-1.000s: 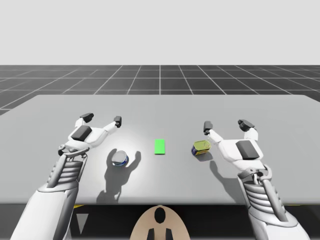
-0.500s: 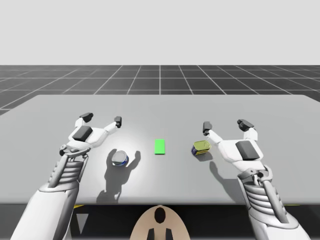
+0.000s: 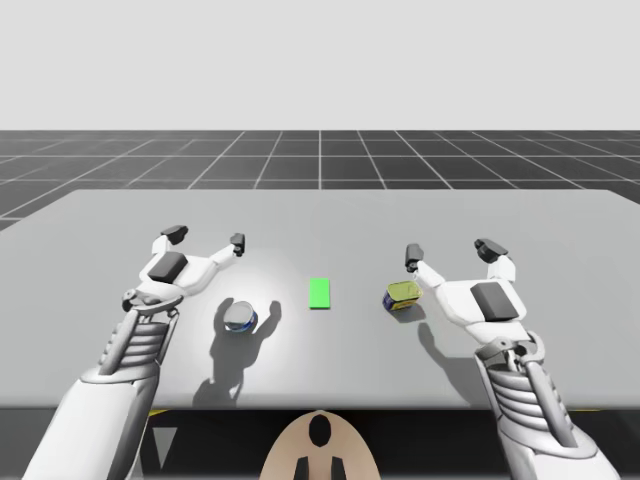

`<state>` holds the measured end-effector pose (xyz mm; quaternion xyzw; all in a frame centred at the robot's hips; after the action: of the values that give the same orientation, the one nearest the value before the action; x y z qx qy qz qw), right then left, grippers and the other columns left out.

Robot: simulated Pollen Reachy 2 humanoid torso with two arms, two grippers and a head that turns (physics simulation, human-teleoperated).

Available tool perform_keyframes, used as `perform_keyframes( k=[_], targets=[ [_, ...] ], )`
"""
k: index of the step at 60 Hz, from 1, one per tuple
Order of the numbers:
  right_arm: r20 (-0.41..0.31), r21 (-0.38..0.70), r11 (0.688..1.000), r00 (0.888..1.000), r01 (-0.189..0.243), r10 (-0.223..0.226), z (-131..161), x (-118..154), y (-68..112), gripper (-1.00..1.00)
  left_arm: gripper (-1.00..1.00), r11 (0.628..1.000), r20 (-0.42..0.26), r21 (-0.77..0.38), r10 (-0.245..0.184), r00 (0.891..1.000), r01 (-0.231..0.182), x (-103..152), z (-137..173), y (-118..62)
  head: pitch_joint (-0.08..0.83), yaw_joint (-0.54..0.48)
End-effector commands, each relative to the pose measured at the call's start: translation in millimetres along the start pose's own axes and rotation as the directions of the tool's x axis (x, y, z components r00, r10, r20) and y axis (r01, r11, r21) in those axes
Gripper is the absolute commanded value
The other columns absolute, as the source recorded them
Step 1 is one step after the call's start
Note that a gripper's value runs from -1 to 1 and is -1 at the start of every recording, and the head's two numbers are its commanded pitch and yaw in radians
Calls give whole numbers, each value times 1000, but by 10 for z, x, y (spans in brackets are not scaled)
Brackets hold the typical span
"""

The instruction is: Look at the card. If it is red, pick the object on the left. If it is green, pick the object on the right.

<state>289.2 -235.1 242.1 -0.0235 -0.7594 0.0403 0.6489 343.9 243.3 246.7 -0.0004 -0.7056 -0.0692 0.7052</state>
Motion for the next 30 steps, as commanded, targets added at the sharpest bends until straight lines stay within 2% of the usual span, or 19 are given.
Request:
perform_keyframes(
  k=[1, 16, 30],
  targets=[
    [2, 0, 1000, 1000, -5, 5, 2, 2, 0, -1000, -1000, 1000, 1, -2, -1, 1000, 1, 3, 1, -7, 676, 1],
    [2, 0, 1000, 1000, -8, 8, 2, 5, -10, -1000, -1000, 1000, 17, -2, 3, 1000, -3, 18, 15, -6, 677, -20],
    [3, 6, 1000, 1000, -11, 11, -1, 1, -4, -1000, -1000, 1000, 40, 5, 5, 999, -5, 38, 32, 3, 669, -153]
  ],
)
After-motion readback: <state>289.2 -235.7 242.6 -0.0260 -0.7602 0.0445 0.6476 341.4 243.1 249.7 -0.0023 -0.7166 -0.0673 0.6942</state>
